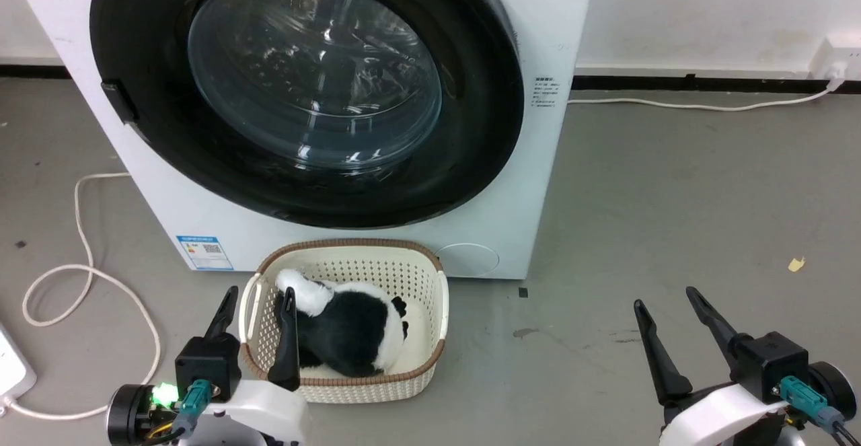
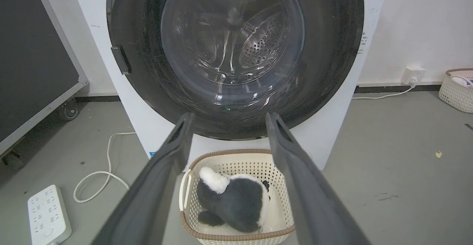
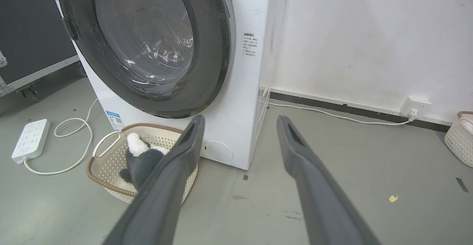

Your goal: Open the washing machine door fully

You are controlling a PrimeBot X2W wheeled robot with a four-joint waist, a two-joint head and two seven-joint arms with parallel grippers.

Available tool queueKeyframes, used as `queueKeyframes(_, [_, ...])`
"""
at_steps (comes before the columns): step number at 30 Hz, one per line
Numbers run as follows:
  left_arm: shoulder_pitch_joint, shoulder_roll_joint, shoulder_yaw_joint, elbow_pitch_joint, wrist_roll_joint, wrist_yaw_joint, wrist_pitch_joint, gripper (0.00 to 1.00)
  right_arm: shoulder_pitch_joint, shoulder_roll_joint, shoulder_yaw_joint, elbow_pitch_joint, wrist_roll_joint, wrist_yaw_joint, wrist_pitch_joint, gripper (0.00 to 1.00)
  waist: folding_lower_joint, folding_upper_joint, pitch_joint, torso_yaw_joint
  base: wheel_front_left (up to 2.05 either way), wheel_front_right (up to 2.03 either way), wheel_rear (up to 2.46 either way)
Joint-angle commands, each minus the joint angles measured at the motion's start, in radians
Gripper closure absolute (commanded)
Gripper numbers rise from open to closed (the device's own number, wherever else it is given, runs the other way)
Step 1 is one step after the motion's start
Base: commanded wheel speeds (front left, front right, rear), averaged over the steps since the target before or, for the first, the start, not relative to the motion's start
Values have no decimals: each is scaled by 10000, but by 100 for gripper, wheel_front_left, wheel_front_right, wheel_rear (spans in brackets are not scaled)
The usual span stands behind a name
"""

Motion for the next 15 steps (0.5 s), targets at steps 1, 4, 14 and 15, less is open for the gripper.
queueKeyframes(1, [9,6,-23,-73,-51,71,-108,0,-121,-58,10,-45,48,-3,-93,0,0,-1,66,42,0,0,0])
queueKeyframes(4, [-44,6,-82,-110,-64,99,-171,0,-261,-175,54,-63,48,-3,-155,0,0,-1,210,122,0,0,0])
queueKeyframes(14, [-332,5,-295,-163,-216,246,-380,0,-1162,-779,208,-78,400,-5,-143,0,0,-1,807,475,0,0,0])
queueKeyframes(15, [-361,5,-312,-174,-226,262,-400,0,-1282,-848,223,-80,463,-5,-125,0,0,-1,868,513,0,0,0])
